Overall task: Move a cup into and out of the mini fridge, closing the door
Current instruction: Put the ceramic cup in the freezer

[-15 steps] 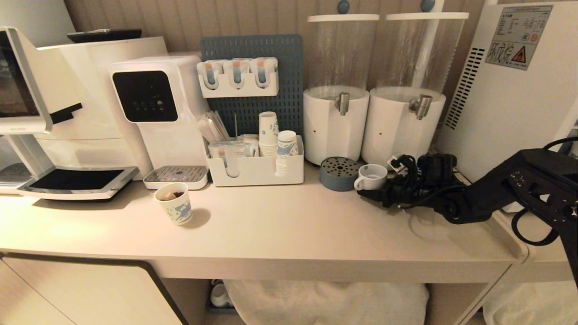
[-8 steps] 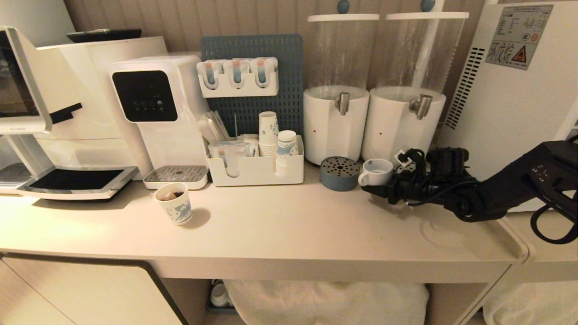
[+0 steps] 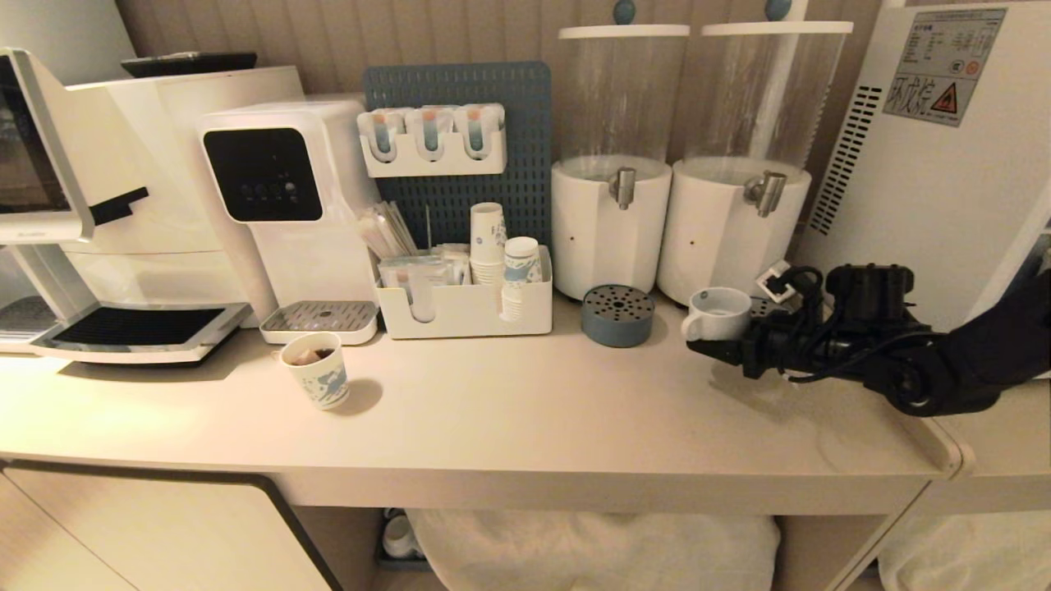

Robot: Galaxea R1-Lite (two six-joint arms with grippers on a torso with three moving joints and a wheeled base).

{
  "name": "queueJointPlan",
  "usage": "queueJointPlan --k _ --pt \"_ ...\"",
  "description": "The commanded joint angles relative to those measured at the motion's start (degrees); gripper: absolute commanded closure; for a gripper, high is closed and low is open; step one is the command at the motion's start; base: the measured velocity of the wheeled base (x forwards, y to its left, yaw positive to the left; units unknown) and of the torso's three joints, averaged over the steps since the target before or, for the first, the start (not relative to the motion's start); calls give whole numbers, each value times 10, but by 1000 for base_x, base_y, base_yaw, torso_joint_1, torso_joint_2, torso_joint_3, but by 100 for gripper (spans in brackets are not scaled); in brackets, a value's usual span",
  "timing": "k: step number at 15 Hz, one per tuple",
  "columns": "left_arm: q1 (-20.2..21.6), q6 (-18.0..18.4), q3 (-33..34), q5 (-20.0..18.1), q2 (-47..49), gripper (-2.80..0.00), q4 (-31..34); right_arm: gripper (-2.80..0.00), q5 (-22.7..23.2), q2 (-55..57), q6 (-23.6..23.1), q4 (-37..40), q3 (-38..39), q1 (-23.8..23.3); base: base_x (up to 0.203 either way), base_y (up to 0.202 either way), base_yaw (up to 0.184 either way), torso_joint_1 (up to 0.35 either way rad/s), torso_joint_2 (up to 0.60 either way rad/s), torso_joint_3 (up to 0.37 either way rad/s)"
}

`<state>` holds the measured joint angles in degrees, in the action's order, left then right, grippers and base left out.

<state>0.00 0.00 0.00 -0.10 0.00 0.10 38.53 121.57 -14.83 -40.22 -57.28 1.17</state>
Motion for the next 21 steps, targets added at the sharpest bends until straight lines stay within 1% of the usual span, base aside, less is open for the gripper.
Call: queueJointPlan --k 1,4,5,8,11,13,15,18,21 --pt "0 0 0 0 0 0 0 0 4 -74 -4 -4 52 -15 0 0 0 0 0 0" --pt "0 0 0 0 1 0 0 0 6 -125 -8 -39 124 -30 0 0 0 0 0 0" --pt "0 0 0 0 0 0 0 0 6 -136 -7 -53 142 -31 0 0 0 0 0 0" --pt "0 0 0 0 0 0 0 0 4 -203 -3 -103 230 -32 0 0 0 0 0 0" --pt "0 0 0 0 0 0 0 0 6 -313 20 -114 292 -37 0 0 0 0 0 0" --pt "0 0 0 0 0 0 0 0 18 -414 45 -101 324 -38 0 0 0 0 0 0" --pt "0 0 0 0 0 0 0 0 42 -512 64 -52 346 -42 0 0 0 0 0 0" --pt "0 0 0 0 0 0 0 0 74 -688 73 97 354 -52 0 0 0 0 0 0" --pt "0 0 0 0 0 0 0 0 90 -853 77 248 361 -58 0 0 0 0 0 0"
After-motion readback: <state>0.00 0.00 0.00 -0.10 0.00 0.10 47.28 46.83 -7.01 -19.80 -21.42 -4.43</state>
